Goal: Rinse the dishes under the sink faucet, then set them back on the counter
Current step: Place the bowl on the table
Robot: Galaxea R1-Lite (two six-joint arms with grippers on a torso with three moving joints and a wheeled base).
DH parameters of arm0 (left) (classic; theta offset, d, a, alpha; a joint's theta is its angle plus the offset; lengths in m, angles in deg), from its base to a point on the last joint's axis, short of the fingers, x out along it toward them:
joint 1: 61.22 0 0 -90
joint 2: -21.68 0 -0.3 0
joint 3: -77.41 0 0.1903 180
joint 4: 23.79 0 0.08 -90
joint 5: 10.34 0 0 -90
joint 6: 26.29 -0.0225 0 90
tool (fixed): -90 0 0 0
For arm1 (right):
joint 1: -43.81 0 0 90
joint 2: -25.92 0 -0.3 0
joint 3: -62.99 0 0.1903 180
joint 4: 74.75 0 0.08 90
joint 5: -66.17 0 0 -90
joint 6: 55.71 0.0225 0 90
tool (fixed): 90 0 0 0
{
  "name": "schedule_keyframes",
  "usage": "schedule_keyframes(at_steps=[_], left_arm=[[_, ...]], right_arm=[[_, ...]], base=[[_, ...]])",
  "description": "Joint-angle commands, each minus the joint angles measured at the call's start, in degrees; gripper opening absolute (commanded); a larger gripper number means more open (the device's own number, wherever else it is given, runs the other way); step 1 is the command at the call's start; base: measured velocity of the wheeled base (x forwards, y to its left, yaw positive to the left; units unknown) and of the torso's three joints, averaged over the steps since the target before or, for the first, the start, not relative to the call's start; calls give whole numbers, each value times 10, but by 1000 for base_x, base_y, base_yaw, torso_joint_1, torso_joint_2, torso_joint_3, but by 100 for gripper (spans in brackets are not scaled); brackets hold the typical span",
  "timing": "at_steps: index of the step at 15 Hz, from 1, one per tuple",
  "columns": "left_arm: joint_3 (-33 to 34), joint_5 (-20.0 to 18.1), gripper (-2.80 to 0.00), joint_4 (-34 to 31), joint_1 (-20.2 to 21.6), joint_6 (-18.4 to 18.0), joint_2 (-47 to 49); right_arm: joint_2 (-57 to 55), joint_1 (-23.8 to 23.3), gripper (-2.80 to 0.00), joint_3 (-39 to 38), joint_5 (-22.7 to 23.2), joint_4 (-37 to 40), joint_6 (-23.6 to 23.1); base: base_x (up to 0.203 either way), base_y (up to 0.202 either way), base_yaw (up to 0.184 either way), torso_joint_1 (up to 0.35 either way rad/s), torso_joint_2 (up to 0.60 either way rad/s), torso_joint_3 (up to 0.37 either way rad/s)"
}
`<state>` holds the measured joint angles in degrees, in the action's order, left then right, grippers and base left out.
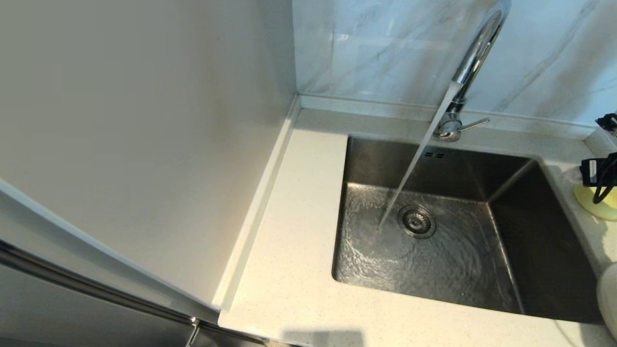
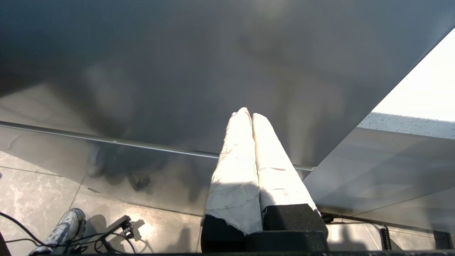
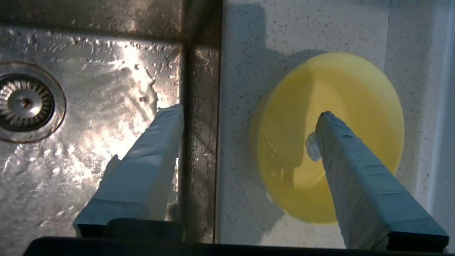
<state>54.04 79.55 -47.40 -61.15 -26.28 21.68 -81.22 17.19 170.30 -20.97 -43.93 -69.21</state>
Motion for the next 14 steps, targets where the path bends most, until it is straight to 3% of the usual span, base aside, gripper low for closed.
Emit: schedule_keyframes(at_steps=[1,4,7,9,12,14], left_arm=[[0,0,-280,0,0,0,0],[0,-1,-280,0,0,0,0],[0,-1,-280,0,0,0,0],[0,0,-280,0,0,0,0],[0,0,-280,0,0,0,0],[0,0,-280,0,0,0,0]], right_arm=[[49,1,0,-28,1,-10,-7],[123,0,0,-107,2,-89,-1],[224,4,0,-183,22,-91,47],[299,6,0,-216,55,-42,87],[404,7,0,-224,155,129,184],[477,8,0,-230,215,205,223]], base=[[0,0,0,0,0,0],[0,0,0,0,0,0],[0,0,0,0,0,0],[0,0,0,0,0,0],[0,0,0,0,0,0],[0,0,0,0,0,0]])
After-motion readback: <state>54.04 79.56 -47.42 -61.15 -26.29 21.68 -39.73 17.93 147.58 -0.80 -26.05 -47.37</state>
